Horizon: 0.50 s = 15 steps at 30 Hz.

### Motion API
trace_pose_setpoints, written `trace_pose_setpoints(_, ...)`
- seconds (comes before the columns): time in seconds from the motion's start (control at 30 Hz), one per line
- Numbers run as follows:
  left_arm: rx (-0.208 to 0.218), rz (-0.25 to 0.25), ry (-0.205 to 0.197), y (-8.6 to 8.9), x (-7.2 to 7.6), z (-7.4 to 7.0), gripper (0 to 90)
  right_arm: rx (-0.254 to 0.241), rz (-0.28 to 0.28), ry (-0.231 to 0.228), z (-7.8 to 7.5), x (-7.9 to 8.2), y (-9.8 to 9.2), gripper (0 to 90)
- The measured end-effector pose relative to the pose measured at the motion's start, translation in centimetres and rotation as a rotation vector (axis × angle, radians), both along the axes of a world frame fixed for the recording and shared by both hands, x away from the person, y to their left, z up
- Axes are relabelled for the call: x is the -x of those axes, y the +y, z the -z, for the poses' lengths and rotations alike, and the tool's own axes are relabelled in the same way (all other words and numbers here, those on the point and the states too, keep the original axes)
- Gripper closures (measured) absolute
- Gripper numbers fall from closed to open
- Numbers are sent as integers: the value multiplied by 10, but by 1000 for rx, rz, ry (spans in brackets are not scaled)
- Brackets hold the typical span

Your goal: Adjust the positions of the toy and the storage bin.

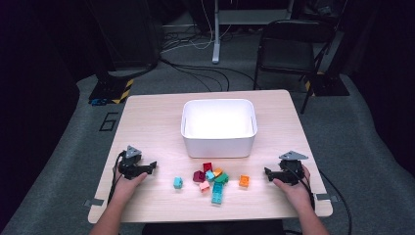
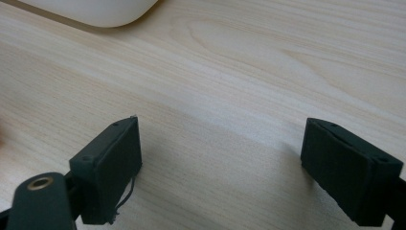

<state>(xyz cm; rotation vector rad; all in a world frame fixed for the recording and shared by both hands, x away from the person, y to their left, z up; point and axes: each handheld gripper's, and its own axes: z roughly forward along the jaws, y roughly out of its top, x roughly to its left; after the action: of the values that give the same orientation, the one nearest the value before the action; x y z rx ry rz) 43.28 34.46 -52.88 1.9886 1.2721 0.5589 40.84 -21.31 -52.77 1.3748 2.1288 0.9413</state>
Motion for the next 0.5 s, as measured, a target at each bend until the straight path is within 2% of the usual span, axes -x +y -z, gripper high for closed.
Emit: trace_pose_setpoints(0.5, -4, -6, -3, 0, -1, 0, 218, -2, 5, -1, 0, 0, 1, 143)
